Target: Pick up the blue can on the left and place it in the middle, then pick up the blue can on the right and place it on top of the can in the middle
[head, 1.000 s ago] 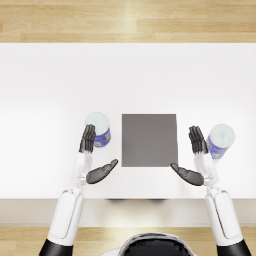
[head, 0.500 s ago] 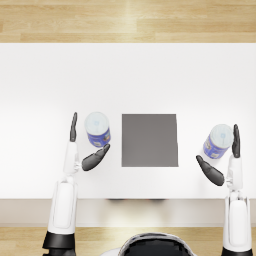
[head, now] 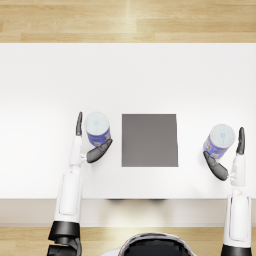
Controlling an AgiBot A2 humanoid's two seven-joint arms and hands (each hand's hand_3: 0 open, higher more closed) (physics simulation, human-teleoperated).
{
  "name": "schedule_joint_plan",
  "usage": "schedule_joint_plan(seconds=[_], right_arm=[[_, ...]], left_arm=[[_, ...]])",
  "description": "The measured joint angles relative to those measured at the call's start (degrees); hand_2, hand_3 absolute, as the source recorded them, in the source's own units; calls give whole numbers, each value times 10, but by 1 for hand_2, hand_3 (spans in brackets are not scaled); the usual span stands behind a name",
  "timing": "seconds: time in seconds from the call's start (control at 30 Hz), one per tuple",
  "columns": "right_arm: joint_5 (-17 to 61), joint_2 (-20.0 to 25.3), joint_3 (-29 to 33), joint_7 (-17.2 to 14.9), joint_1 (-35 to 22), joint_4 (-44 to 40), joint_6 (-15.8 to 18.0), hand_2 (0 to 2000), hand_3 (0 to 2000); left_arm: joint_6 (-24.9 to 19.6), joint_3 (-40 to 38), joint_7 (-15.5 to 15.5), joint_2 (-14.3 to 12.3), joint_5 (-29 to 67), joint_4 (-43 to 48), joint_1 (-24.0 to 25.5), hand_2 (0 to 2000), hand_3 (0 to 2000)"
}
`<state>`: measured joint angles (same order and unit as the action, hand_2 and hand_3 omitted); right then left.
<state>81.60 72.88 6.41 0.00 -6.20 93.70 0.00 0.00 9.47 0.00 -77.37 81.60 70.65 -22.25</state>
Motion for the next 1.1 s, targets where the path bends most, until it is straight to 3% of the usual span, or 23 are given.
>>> schedule_joint_plan(seconds=[0.67,0.97,1.0,1.03,1.1], right_arm=[[0,26,-37,0,-104,-273,-2,0,0],[0,35,-41,0,-133,-325,-1,0,0],[0,36,-41,0,-134,-326,-1,1361,327],[0,37,-40,0,-132,-320,14,2000,653],[0,38,-38,-1,-124,-296,37,2000,1307]], left_arm=[[0,0,0,-38,0,-134,-59,0,0],[0,-2,0,-51,0,-176,-82,0,0],[1,-1,0,-51,0,-174,-82,1361,327],[-3,-1,0,-51,0,-170,-80,2000,653],[-17,-1,0,-52,0,-161,-74,2000,1307]])
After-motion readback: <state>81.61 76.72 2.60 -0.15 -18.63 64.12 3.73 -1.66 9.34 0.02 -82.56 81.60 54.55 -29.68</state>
